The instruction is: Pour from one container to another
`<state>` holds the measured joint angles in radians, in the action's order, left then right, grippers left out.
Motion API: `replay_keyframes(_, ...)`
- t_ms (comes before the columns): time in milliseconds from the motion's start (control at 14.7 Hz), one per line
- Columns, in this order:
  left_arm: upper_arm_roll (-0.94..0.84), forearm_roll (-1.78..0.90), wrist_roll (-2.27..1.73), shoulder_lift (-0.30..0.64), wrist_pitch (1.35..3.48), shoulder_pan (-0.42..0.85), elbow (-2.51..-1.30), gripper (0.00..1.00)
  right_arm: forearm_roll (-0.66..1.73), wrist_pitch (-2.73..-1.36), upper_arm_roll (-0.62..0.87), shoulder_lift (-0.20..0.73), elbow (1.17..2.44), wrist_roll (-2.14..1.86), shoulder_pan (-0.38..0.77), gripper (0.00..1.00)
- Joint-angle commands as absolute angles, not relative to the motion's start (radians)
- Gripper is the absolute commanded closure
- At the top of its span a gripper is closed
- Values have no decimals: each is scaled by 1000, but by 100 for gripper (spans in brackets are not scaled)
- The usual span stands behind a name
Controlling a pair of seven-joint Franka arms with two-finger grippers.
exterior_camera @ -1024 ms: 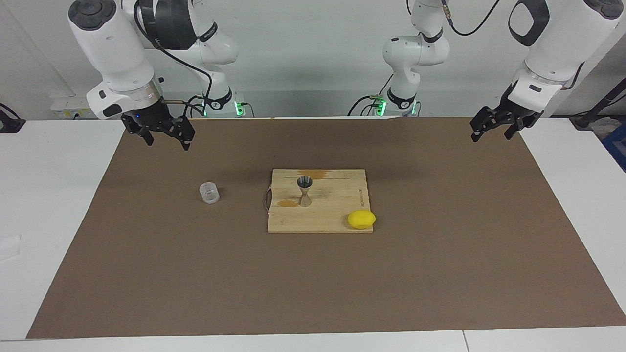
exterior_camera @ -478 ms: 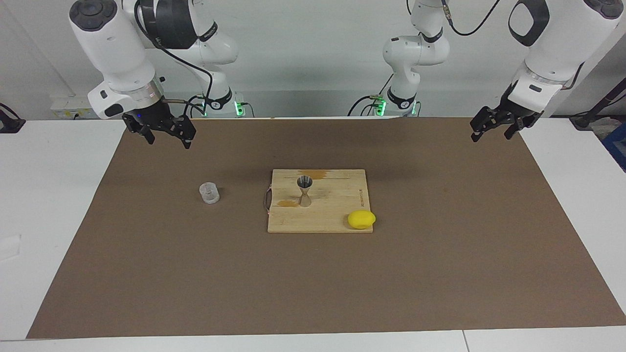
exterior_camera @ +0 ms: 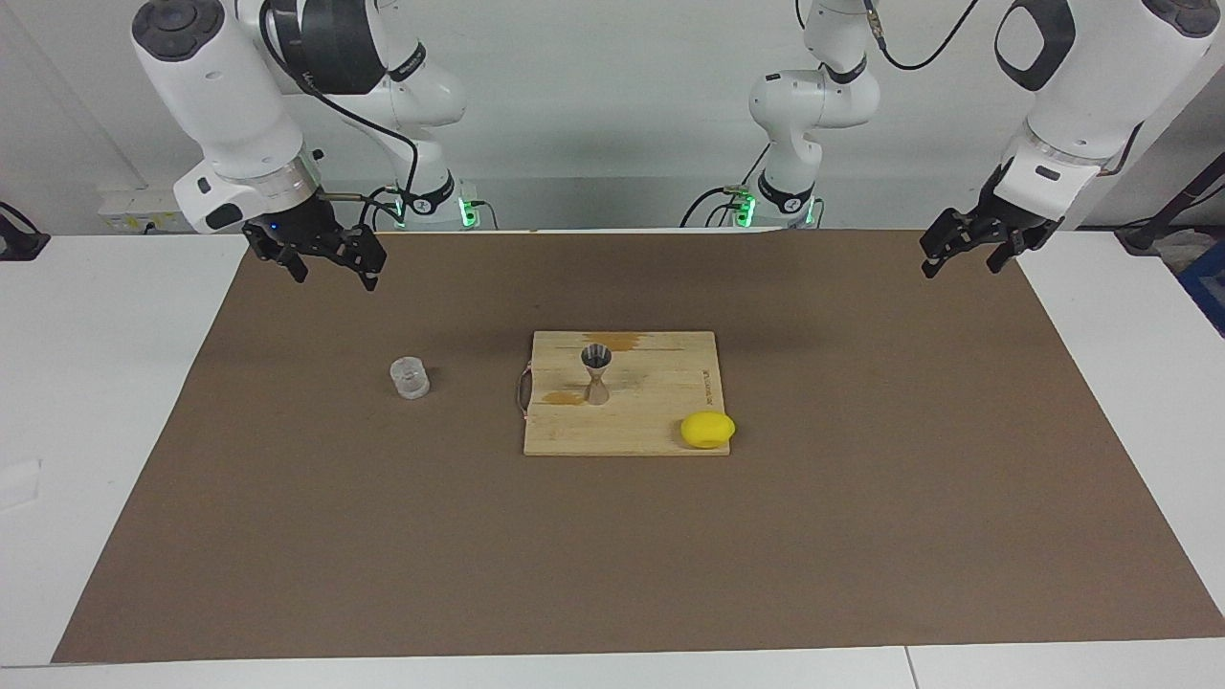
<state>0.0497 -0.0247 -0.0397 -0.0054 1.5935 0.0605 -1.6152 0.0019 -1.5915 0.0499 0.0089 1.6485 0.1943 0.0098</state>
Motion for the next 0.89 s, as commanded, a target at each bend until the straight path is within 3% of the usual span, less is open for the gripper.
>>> replay_keyframes(0,54,-34,-66,-14,1608,66,-1624,0,25,-1598,49,0,1652,158,0,0)
replay_keyframes(819,54,-34,-67,-14,1608,66,-1624,0,8,-1609,49,0,1655,160,14,0)
